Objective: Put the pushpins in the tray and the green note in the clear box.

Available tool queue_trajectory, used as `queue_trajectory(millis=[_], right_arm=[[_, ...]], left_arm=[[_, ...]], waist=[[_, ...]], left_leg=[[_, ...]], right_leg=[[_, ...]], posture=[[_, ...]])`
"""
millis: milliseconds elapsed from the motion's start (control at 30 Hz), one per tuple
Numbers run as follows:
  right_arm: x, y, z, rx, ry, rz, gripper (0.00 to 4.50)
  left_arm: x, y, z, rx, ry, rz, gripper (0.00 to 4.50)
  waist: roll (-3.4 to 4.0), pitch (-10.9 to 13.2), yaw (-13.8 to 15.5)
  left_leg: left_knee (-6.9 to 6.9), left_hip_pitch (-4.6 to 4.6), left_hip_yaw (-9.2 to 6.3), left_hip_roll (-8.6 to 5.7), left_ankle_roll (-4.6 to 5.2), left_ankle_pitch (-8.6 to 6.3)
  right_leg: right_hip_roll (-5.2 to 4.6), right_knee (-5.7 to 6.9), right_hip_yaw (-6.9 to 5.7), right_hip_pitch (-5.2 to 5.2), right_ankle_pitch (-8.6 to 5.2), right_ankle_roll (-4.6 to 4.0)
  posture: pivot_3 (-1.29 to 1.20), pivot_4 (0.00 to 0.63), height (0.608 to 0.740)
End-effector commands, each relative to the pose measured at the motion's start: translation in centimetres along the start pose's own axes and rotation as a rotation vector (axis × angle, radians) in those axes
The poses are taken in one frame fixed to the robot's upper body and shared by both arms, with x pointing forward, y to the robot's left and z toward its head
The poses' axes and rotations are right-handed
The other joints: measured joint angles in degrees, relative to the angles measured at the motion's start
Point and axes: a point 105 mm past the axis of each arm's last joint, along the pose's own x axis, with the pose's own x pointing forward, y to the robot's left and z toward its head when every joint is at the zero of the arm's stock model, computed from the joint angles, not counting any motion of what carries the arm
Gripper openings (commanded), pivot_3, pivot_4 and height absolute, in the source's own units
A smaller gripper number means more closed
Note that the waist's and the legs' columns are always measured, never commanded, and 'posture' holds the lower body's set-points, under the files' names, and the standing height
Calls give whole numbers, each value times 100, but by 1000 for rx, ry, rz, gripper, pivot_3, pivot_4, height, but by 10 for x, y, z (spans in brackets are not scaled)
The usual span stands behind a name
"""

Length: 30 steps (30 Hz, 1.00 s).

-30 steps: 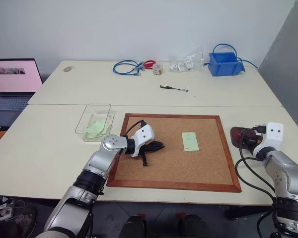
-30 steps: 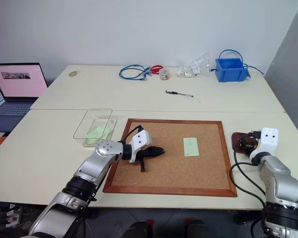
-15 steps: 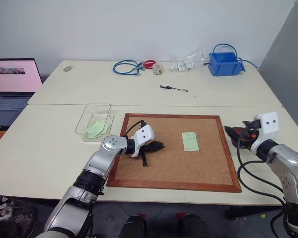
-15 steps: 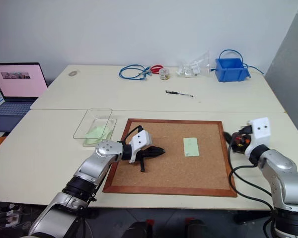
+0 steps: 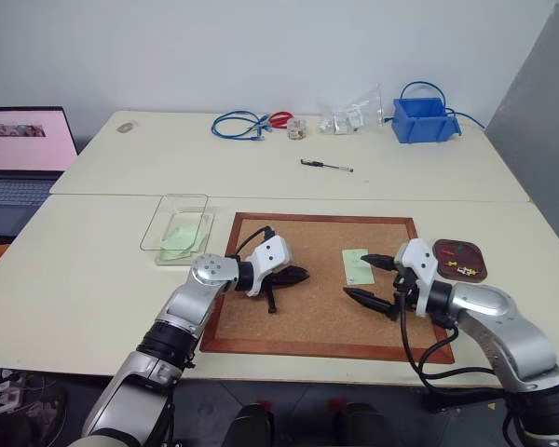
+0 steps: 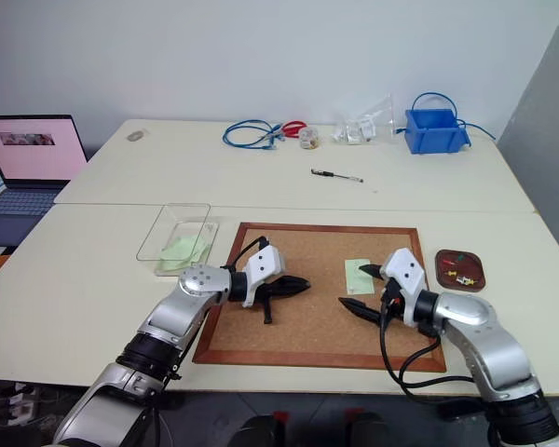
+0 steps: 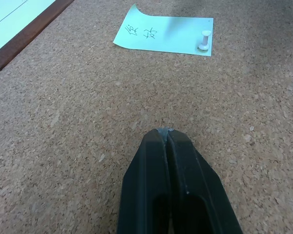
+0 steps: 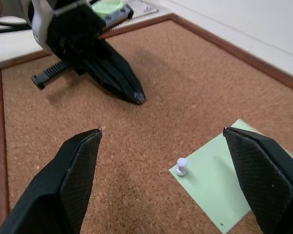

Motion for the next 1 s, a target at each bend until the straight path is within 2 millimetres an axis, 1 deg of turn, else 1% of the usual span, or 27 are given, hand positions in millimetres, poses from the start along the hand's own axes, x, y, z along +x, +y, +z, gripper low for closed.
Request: queue_trajectory(millis=[33, 200, 267, 300, 367, 433, 500, 567, 767, 800, 867, 933, 1000], right_arm=[[6, -5, 0, -46, -18, -4, 4236], [10, -11, -4, -34, -26, -30, 4236], [10, -12, -5, -30, -28, -32, 3871], [10, -12, -5, -24, -31, -32, 3793], [10, -12, -6, -19, -34, -30, 3342], [9, -12, -6, -18, -35, -27, 3077], [9, -11, -6, -16, -36, -24, 2668], [9, -11, -5, -16, -38, -23, 2358], [8, -12, -5, -21, -39, -23, 1239], [8, -13, -5, -22, -39, -24, 990], [7, -13, -4, -22, -42, -25, 719], [7, -13, -2, -24, -47, -26, 325], [6, -14, -1, -35, -46, -32, 34]], left_arm=[[4, -37, -58, -119, 198, -114, 0], [2, -37, -57, -119, 196, -111, 0], [2, -38, -58, -118, 198, -113, 0], [2, -38, -58, -118, 198, -113, 0], [1, -38, -58, -118, 198, -113, 0], [1, -38, -58, -118, 198, -113, 0], [2, -38, -57, -117, 198, -113, 0], [2, -37, -57, -117, 197, -113, 0], [3, -37, -56, -116, 195, -115, 0], [4, -37, -56, -116, 194, -115, 0], [4, -37, -56, -117, 195, -115, 0], [4, -38, -56, -118, 195, -115, 0], [4, -38, -56, -118, 195, -117, 0]], waist=[[0, 0, 0], [-2, 2, 0], [-4, 3, -1], [-4, 3, -1], [-4, 3, -2], [-4, 3, -3], [-4, 3, -2], [-3, 3, -3], [-3, 3, -3], [-3, 3, -3], [-3, 3, -3], [-3, 3, -2], [-3, 3, -3]], left_leg=[[0, 0, 0, 0, 0, -1], [-2, -5, -1, 0, 3, -5], [-2, -5, -1, 0, 3, -6], [-2, -5, 0, 0, 3, -6], [-3, -5, 0, 0, 3, -6], [-3, -5, 0, 0, 4, -6], [-3, -5, 0, 0, 4, -6], [-3, -5, -1, 0, 4, -6], [-3, -5, -1, 0, 4, -6], [-3, -5, 0, 0, 4, -6], [-3, -5, 0, 0, 4, -6], [-3, -5, 0, 0, 4, -6], [-3, -5, -1, 0, 4, -6]], right_leg=[[0, 0, 0, 0, 0, 0], [-1, 0, -1, -5, 0, -3], [-1, 0, -1, -6, 0, -3], [-1, 0, -1, -6, 0, -3], [-1, 0, -1, -6, 0, -3], [-1, 0, -1, -6, 0, -3], [-1, 0, -1, -6, 0, -3], [-1, 0, -1, -6, 0, -4], [-1, 1, -1, -6, 1, -4], [-1, 1, -1, -6, 1, -4], [-1, 1, -1, -6, 1, -4], [-1, 1, -1, -6, 1, -4], [-1, 1, -1, -6, 1, -4]], posture=[[0, 150, 740], [0, 150, 740], [0, 150, 740], [0, 150, 740], [0, 150, 740], [0, 150, 740], [0, 150, 740], [0, 150, 740], [0, 150, 740], [0, 150, 740], [0, 150, 740], [0, 150, 740], [0, 150, 740]])
